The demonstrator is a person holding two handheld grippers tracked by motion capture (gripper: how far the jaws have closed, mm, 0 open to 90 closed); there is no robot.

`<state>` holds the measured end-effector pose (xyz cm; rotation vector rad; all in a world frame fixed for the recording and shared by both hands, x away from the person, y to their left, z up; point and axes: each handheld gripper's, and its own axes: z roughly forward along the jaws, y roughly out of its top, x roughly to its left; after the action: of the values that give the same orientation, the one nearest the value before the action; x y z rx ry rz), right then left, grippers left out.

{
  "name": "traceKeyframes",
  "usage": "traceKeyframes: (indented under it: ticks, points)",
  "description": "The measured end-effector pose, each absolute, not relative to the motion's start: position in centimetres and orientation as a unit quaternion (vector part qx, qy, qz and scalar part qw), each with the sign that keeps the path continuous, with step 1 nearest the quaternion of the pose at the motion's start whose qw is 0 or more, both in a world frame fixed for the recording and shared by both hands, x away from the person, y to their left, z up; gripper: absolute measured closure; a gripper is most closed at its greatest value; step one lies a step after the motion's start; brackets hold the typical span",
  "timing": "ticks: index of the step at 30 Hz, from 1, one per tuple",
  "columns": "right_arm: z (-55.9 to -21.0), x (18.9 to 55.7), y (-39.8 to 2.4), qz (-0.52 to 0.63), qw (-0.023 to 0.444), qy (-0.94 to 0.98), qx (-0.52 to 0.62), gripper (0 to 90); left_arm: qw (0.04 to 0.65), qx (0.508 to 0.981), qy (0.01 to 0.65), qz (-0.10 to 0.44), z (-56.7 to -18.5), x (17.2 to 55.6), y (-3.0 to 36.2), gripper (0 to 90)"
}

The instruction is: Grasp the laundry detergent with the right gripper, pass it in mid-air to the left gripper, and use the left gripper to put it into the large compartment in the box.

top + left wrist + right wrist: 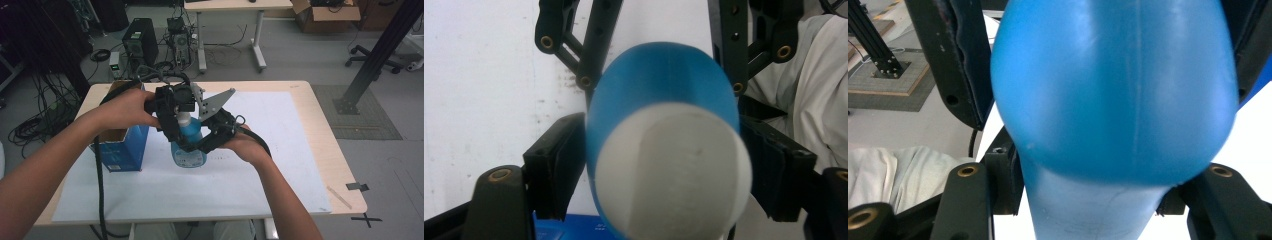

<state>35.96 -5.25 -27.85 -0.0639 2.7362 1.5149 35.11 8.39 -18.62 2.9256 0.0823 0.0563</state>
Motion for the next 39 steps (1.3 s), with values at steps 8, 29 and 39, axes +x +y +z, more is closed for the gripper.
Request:
traceKeyframes:
  ticks: [8, 29, 39]
  points:
    - [-27.9, 36.0, -5.3, 0.484, 0.007, 0.875, -0.022, 43.1, 0.102, 0.994, 0.027, 0.019, -18.8, 35.2, 8.3, 31.8]
    - [-27.5, 35.9, -6.3, 0.502, -0.004, 0.865, -0.005, 26.9, 0.105, 0.994, 0.033, 0.021, -18.4, 34.8, 8.5, 37.8]
    - [-26.9, 35.6, -10.8, 0.450, -0.009, 0.892, 0.033, 12.0, 0.111, 0.990, 0.074, 0.044, -16.5, 35.1, 9.5, 37.8]
